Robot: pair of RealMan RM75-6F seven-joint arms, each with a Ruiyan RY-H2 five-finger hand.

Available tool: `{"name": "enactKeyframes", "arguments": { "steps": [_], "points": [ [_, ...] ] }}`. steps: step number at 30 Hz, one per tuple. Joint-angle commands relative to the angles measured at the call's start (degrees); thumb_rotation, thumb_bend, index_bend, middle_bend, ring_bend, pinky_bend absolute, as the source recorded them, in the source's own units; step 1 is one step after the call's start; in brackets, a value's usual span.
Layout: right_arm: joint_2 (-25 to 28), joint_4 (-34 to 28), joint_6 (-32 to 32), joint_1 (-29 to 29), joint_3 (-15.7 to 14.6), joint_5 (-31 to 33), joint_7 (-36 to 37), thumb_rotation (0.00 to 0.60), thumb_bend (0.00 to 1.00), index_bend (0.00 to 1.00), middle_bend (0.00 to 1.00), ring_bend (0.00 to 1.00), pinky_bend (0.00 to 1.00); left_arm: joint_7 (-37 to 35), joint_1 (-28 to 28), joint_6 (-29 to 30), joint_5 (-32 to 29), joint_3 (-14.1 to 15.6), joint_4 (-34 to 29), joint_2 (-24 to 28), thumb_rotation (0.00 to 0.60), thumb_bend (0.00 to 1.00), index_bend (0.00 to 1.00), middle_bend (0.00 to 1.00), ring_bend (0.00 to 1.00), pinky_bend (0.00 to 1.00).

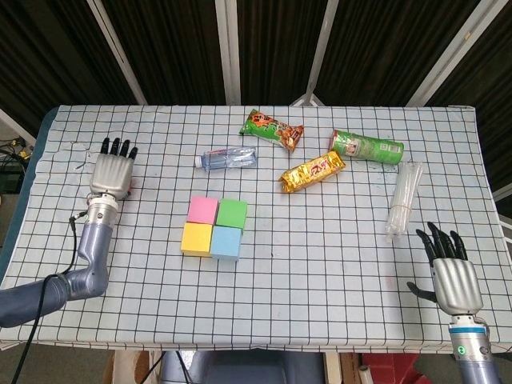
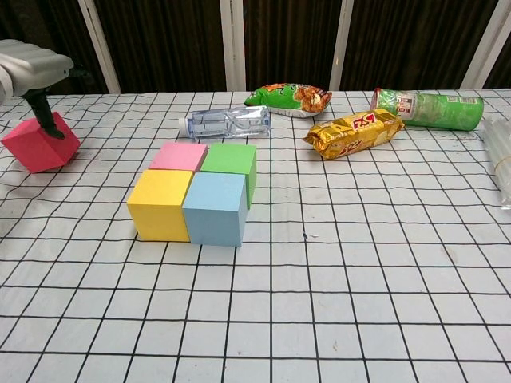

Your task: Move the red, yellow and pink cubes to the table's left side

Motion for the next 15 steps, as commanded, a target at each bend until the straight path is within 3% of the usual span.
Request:
{"name": "enactKeyframes", "arguments": {
  "steps": [1, 9, 15],
  "points": [
    [0.0, 0.0, 0.0, 0.0, -0.1, -0.1, 0.0, 0.6, 0.06, 0.12, 0.03, 0.1, 0.0, -5.1, 0.9, -1.5, 5.7, -1.4, -1.0, 0.0, 0.6, 0.0, 0.11, 0.0, 0.0, 0.0],
    [0.0, -0.2, 0.1, 0.1, -0.4, -0.7, 0.0, 0.6, 0.06, 0.12, 0.03, 0.1, 0.0, -17.4, 2.9, -2.5, 8.6, -8.9, -17.2, 7.6, 0.6, 0.0, 0.11, 0.01, 0.0, 0.0],
    [0.1, -0.3, 0.1, 0.1, -0.5, -0.9, 0.2, 0.6, 0.06, 0.12, 0.03, 0.1, 0.0, -18.9, 4.4, 0.6, 13.7, -10.4, -25.0, 12.5, 0.6, 0.05, 0.15, 0.06, 0.0, 0.02]
  ]
}}
